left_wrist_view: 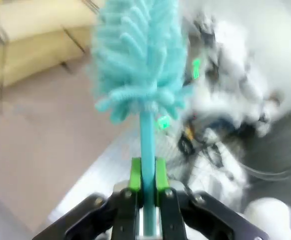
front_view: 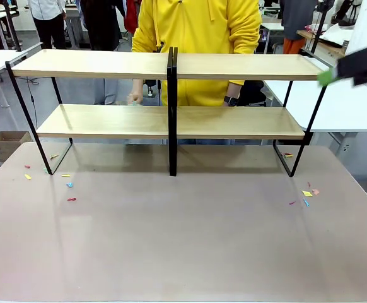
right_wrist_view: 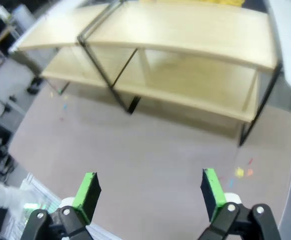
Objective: Clean the shelves.
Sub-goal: Place the Duster on the table.
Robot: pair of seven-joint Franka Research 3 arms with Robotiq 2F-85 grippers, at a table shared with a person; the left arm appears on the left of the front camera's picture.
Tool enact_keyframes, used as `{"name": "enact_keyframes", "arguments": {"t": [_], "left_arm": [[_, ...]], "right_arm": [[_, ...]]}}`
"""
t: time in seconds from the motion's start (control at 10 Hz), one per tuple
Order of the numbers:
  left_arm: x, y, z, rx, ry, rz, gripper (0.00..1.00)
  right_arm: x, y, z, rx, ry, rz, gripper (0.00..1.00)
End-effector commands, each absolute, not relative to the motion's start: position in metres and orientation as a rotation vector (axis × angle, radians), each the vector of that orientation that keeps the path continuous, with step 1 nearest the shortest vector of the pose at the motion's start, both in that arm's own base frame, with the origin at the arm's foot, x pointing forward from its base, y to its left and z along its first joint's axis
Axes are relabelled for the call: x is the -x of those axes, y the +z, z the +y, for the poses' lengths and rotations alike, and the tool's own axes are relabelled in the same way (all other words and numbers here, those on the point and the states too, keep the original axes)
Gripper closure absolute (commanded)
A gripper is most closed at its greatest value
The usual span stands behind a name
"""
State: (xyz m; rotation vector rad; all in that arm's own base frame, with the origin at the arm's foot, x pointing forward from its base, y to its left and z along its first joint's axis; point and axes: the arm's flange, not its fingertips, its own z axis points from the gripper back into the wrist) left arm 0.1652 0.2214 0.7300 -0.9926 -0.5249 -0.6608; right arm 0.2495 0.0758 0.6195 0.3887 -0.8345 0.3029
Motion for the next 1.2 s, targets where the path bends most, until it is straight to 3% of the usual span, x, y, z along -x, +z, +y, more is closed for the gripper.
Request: {"name": "enact_keyframes", "arguments": {"t": [0.0, 0.2, 0.4, 0.7, 0.9, 1.0, 1.1], "left_arm": [[-0.175, 0.708, 0.166, 0.903, -1.098, 0.039, 0.87], [-0.200, 0.649, 0.090, 0.837, -1.250, 0.408, 0.87], [-0.228, 0.577, 0.043, 0.895, -1.185, 0.626, 0.87], [-0.265, 0.501, 0.017, 0.932, -0.949, 0.500, 0.87], [-0.283, 0.499, 0.027, 0.980, -0.666, 0.392, 0.87], [-0.269, 0.482, 0.013, 0.945, -0.933, 0.551, 0.87], [-0.269, 0.482, 0.013, 0.945, -0.933, 0.551, 0.87]], "right_arm": [[-0.265, 0.559, 0.093, -0.532, 0.311, -0.516, 0.00], [-0.269, 0.474, 0.097, -0.799, 0.305, -0.217, 0.00], [-0.261, 0.443, 0.054, -1.183, 0.220, -0.053, 0.00], [-0.216, 0.386, -0.001, -1.249, 0.040, 0.088, 0.00], [-0.199, 0.341, -0.003, -1.249, -0.060, 0.169, 0.00], [-0.198, 0.337, 0.003, -1.185, -0.087, 0.132, 0.00], [-0.284, 0.408, -0.055, -1.307, -0.037, 0.156, 0.00]]}}
